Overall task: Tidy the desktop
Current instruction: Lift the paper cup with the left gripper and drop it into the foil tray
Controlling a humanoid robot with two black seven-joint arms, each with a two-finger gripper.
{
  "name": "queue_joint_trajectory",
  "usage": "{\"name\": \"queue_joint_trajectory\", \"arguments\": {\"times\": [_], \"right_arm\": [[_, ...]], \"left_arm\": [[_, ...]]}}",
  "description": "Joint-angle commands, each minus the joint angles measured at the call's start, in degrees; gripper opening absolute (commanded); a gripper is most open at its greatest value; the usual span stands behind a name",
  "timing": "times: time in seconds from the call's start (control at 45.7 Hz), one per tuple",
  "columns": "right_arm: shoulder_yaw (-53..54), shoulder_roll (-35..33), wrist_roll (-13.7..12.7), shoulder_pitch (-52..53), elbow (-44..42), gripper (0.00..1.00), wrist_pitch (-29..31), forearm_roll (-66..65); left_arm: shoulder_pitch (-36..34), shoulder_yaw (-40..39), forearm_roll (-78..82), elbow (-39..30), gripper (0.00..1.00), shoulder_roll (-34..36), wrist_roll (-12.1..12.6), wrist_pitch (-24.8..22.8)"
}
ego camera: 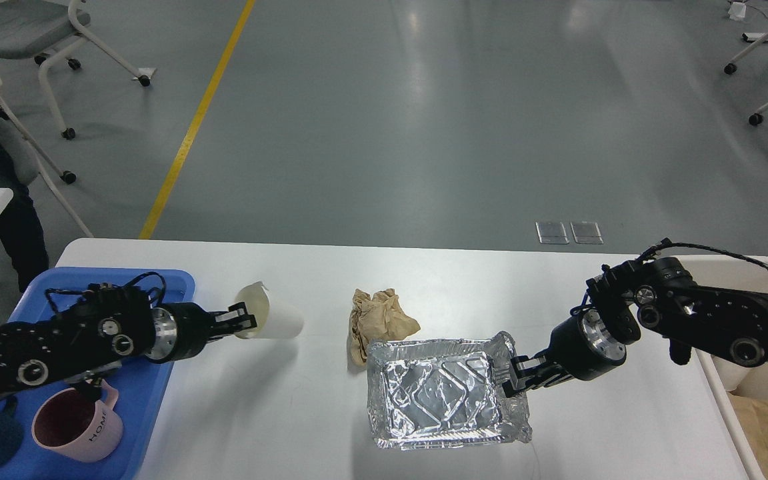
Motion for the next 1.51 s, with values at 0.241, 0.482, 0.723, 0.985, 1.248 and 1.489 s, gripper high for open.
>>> {"name": "queue_joint_trajectory", "arguments": {"times": [0.241, 0.482, 0.723, 0.985, 1.248, 1.489], "right_arm": [[-0.1, 0.2, 0.0, 0.3, 0.0, 0.0, 0.0, -0.1], [0.0, 0.5, 0.0, 0.2, -0.2, 0.0, 0.0, -0.2], [-0.2, 2.3, 0.2, -0.1, -0.4, 0.0, 0.1, -0.2], [-1.4, 4.5, 0.8, -0.2, -1.4, 0.0, 0.3, 0.0], [-1.4, 7.2, 0.8, 0.7, -2.6, 0.0, 0.3, 0.1], [-1.4, 7.0, 0.8, 0.5, -2.7, 0.0, 0.3, 0.0]], "left_arm": [[-0.8, -0.6, 0.3, -15.5, 0.03, 18.8, -0.1, 0.2], [-3.3, -0.8, 1.0, -20.3, 0.03, 24.0, -0.2, 0.0], [-11.8, -0.8, 0.9, -26.6, 0.04, 20.2, -0.1, -0.6], [-14.1, -0.3, 1.1, -26.7, 0.04, 11.6, -0.4, -2.8], [-16.4, 4.7, 2.9, -26.2, 0.05, 0.9, -1.9, -2.3], [-19.2, 9.0, 3.0, -24.8, 0.05, -2.4, -2.3, -2.3]]}}
